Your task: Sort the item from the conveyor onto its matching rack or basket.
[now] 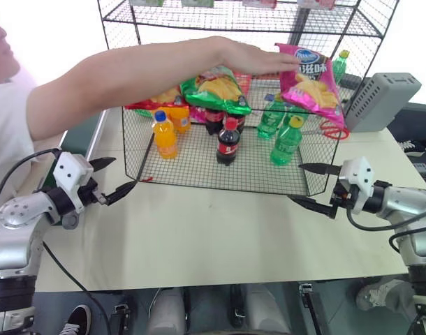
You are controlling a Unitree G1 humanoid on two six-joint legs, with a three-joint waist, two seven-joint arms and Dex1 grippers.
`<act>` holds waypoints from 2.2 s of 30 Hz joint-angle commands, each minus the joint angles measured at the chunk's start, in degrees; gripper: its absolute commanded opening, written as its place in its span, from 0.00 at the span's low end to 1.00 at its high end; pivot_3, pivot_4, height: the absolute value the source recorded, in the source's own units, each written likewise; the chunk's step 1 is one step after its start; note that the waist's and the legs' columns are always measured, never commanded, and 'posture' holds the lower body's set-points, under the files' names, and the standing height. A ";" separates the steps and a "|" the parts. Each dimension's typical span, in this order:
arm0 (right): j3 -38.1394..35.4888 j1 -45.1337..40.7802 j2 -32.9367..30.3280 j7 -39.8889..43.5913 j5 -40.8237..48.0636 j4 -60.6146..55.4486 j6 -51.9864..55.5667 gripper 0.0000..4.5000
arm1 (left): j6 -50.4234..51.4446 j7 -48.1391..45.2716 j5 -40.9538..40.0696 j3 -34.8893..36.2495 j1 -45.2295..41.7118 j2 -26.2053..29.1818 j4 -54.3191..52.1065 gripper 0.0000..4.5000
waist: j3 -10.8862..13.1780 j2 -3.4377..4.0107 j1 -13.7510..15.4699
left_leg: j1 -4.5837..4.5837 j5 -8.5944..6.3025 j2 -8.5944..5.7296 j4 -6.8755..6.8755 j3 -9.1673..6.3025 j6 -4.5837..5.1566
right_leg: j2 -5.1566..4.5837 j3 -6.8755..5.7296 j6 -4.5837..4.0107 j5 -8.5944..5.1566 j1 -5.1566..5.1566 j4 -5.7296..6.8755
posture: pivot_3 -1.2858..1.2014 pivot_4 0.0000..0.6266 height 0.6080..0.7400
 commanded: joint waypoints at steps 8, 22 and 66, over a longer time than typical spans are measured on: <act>0.35 -2.86 -0.25 1.45 -0.13 1.44 -0.56 0.97 | -2.92 0.05 0.86 0.00 0.17 -0.04 0.34 1.00 | 0.00 0.00 0.01 | 0.00 0.00 0.00 0.00 0.00 0.00 | 0.00 0.00 0.00 0.00 0.00 0.00 | 0.52 0.24 1.00; 2.07 -3.64 0.90 0.90 -0.86 1.02 -0.90 0.97 | -4.16 0.10 0.97 -0.91 0.22 -0.42 0.99 1.00 | 0.00 0.00 -0.02 | 0.00 0.00 0.00 0.00 0.01 0.00 | 0.00 0.00 0.00 0.00 0.00 0.01 | 0.52 0.24 1.00; 4.78 -8.37 1.54 3.03 -2.74 5.57 -4.19 0.97 | -1.81 0.85 -0.24 3.02 6.32 2.33 -3.85 1.00 | 0.00 0.00 0.07 | 0.03 0.00 0.02 0.00 0.02 0.00 | -0.01 0.00 0.00 0.00 0.00 0.03 | 0.52 0.24 1.00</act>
